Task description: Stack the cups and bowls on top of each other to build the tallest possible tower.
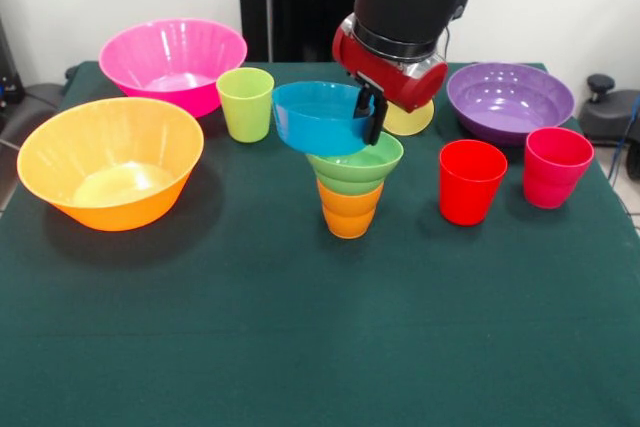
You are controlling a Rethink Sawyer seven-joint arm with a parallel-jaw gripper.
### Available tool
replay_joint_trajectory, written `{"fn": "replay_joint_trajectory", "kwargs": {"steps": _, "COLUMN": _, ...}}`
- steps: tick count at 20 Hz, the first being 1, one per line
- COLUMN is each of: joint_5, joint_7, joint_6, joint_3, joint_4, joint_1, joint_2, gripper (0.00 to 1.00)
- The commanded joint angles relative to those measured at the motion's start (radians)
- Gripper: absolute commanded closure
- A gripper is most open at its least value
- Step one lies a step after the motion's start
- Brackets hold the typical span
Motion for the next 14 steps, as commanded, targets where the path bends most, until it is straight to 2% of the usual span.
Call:
{"fn": "replay_joint_trajectory", "kwargs": {"steps": 1, "joint_5": 0.023, "joint_7": 0.210, "joint_6": 0.071, "joint_3": 0.048, "joint_4": -0.033, "joint_1": 0.016, "joint_2": 0.020, "gripper": 1.00}}
{"fn": "replay_joint_trajectory", "kwargs": {"steps": 9, "joint_5": 0.030, "joint_7": 0.214, "joint_6": 0.060, "joint_3": 0.052, "joint_4": -0.028, "joint_1": 0.018, "joint_2": 0.019, "gripper": 1.00}}
{"fn": "replay_joint_trajectory", "kwargs": {"steps": 11, "joint_5": 0.020, "joint_7": 0.165, "joint_6": 0.074, "joint_3": 0.046, "joint_4": -0.043, "joint_1": -0.049, "joint_2": 0.016, "gripper": 1.00}}
{"fn": "replay_joint_trajectory", "kwargs": {"steps": 14, "joint_5": 0.019, "joint_7": 0.156, "joint_6": 0.086, "joint_3": 0.047, "joint_4": -0.068, "joint_1": -0.066, "joint_2": 0.025, "gripper": 1.00}}
